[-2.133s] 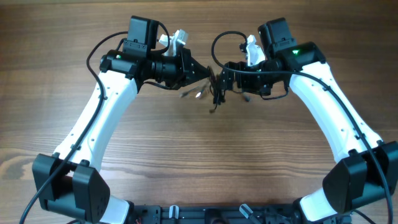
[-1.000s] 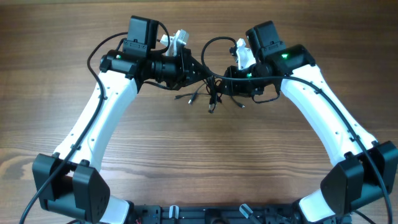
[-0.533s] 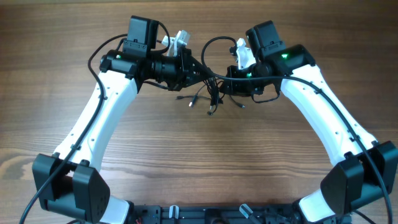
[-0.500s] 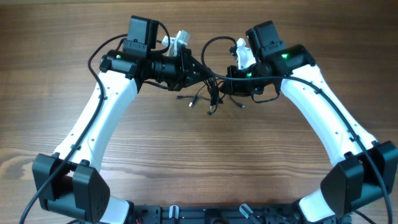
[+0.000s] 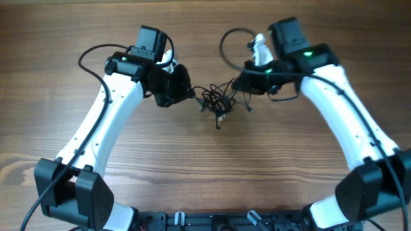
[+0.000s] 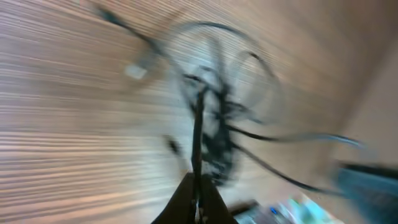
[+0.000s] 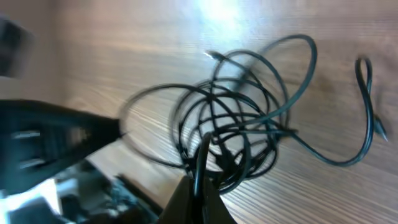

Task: Untangle cables

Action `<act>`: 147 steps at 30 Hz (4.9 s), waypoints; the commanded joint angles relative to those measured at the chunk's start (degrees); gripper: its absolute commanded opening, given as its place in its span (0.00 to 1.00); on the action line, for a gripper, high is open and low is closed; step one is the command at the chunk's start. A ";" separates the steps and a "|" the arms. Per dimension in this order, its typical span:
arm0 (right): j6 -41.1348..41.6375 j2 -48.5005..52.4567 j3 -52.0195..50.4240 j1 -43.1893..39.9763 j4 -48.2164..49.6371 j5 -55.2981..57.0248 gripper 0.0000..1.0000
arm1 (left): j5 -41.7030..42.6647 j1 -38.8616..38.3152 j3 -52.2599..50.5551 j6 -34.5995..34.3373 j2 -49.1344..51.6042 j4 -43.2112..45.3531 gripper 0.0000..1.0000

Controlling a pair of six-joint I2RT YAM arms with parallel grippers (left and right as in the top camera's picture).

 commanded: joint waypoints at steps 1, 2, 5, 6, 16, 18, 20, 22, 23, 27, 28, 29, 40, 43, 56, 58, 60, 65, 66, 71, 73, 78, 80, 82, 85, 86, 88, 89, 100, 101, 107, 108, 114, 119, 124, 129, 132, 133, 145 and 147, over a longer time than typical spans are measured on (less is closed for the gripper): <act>-0.37 -5.90 0.17 -4.61 1.66 -14.34 0.04 | -10.16 -0.48 -0.13 1.29 0.57 -0.28 0.04; -0.37 -6.58 0.17 -5.66 1.86 -16.09 0.04 | -10.27 -0.46 -0.13 1.29 0.57 -0.22 0.04; -0.35 -8.20 0.17 -8.59 1.88 -19.19 0.04 | -13.35 -0.48 -0.13 1.29 0.57 -0.37 0.04; -0.22 -8.85 0.17 -10.12 1.81 -19.54 0.04 | -16.11 -0.48 -0.13 1.07 0.61 -0.74 0.04; 2.19 -11.43 0.15 -17.55 1.09 -21.24 0.04 | -23.21 -0.48 -0.13 -4.87 0.63 -3.82 0.04; 1.66 -11.41 0.15 -16.28 0.90 -21.00 0.04 | -15.15 -0.46 -0.13 -5.14 0.63 -1.25 0.06; 1.18 -11.41 0.13 -15.10 0.92 -20.90 0.04 | -7.76 -0.46 -0.13 -5.16 0.63 1.42 0.13; 1.18 -11.39 0.00 -13.60 0.92 -19.76 0.04 | -0.42 -0.46 -0.13 -5.16 0.63 3.80 0.36; 1.16 -11.39 -0.02 -12.70 0.92 -18.56 0.04 | 4.70 -0.46 -0.13 -5.16 0.63 5.35 0.54; 1.14 -11.39 -0.07 -9.18 0.26 -13.07 0.04 | 14.12 -0.46 -0.13 -5.16 0.61 9.35 0.80; 1.14 -11.39 -0.07 -8.50 -0.13 -12.07 0.04 | 14.99 -0.46 -0.13 -5.16 0.61 9.86 0.87; 1.07 -11.39 -0.07 -7.89 -0.61 -11.26 0.04 | 15.52 -0.46 -0.13 -5.16 0.61 10.19 0.89; 1.11 -11.39 -0.07 -2.64 0.28 -10.01 0.04 | 21.29 -2.47 -0.13 -5.16 0.61 11.26 0.86; 3.17 -11.39 -0.07 -1.42 2.12 -10.01 0.04 | 18.10 -4.59 -0.13 -5.16 0.61 10.99 0.79; 7.37 -11.39 -0.07 -1.09 6.27 -9.79 0.04 | 7.19 -10.34 -0.13 -5.16 0.61 10.71 0.64; 7.80 -11.39 -0.07 -1.09 6.47 -9.79 0.04 | 5.73 -10.32 -0.13 -5.16 0.61 10.36 0.60; 8.52 -11.39 -0.07 -1.09 6.54 -9.79 0.04 | 4.11 -10.32 -0.13 -5.16 0.61 9.75 0.57; 8.81 -11.39 -0.07 -1.07 6.78 -9.81 0.04 | 0.79 -10.60 -0.13 -5.16 0.63 7.76 0.50; 8.83 -11.39 -0.07 -1.07 6.78 -9.81 0.04 | 0.26 -10.84 -0.13 -5.16 0.63 7.69 0.48; 8.74 -11.39 -0.07 -1.07 6.71 -9.64 0.04 | -2.27 -12.11 -0.13 -5.16 0.63 7.69 0.28; 8.76 -11.39 -0.07 -1.07 6.56 -8.81 0.04 | -2.86 -12.46 -0.13 -5.16 0.63 7.56 0.12; 8.61 -11.39 -0.07 -1.07 5.46 -6.82 0.04 | -2.84 -12.50 -0.13 -5.16 0.63 7.50 0.04; 8.59 -11.39 -0.07 -1.07 5.31 -6.19 0.04 | -2.86 -12.50 -0.13 -5.16 0.63 7.50 0.04; 8.68 -11.39 -0.07 -1.16 5.25 -4.98 0.04 | -3.74 -12.50 -0.13 -5.16 0.63 7.10 0.04; 10.36 -11.39 -0.04 -2.32 5.73 -4.92 0.04 | -14.49 -12.50 -0.15 -5.18 0.63 2.84 0.04; 10.32 -11.39 -0.04 -2.80 6.25 -5.68 0.04 | -17.88 -12.50 -0.15 -5.20 0.63 1.31 0.04; 10.34 -11.39 -0.04 -4.04 7.37 -8.13 0.04 | -23.23 -12.50 -0.15 -5.18 0.63 -1.38 0.04; 10.34 -11.39 -0.04 -4.57 7.76 -9.09 0.04 | -25.05 -12.48 -0.15 -5.20 0.63 -2.27 0.04; 9.88 -11.41 -0.02 -13.77 8.66 -15.63 0.04 | -35.30 -12.39 -0.15 -6.91 0.63 -5.38 0.04; 8.83 -11.41 -0.02 -14.75 8.66 -15.45 0.04 | -35.93 -12.39 -0.15 -6.88 0.63 -5.44 0.04; 8.61 -11.39 -0.04 -18.67 1.18 1.97 0.04 | -36.52 -11.47 -0.15 -8.31 0.63 -5.86 0.04; 8.66 -11.39 -0.04 -18.80 -0.37 6.16 0.04 | -36.52 -11.06 -0.15 -8.85 0.63 -5.84 0.04; 13.97 -11.39 -0.04 -18.78 -8.20 31.04 0.04 | -36.48 -9.27 -0.15 -9.90 0.63 -5.79 0.04; 16.70 -11.39 -0.04 -18.78 -10.51 37.16 0.04 | -36.50 -8.90 -0.15 -10.97 0.63 -5.86 0.04; 16.79 -11.39 -0.04 -18.78 -10.73 35.76 0.04 | -36.30 -8.90 -0.15 -13.16 0.63 -5.79 0.04; 15.39 -11.39 -0.04 -18.71 -10.67 25.92 0.15 | -31.95 -8.92 -0.15 -14.56 0.63 -4.26 0.04; 9.73 -11.39 -0.07 -18.10 -10.08 19.06 0.29 | -25.44 -8.92 -0.15 -14.47 0.63 -1.29 0.04; 8.46 -11.37 -0.07 -17.77 -10.01 17.92 0.35 | -22.69 -8.92 -0.15 -13.86 0.63 0.09 0.04; 2.62 -11.15 -0.33 -7.15 -9.90 15.26 0.81 | 16.46 -8.92 -0.15 -6.12 0.61 21.09 0.04; 2.78 -10.88 -0.33 -5.62 -9.35 15.78 0.98 | 22.97 -8.92 -0.15 -6.12 0.61 25.11 0.04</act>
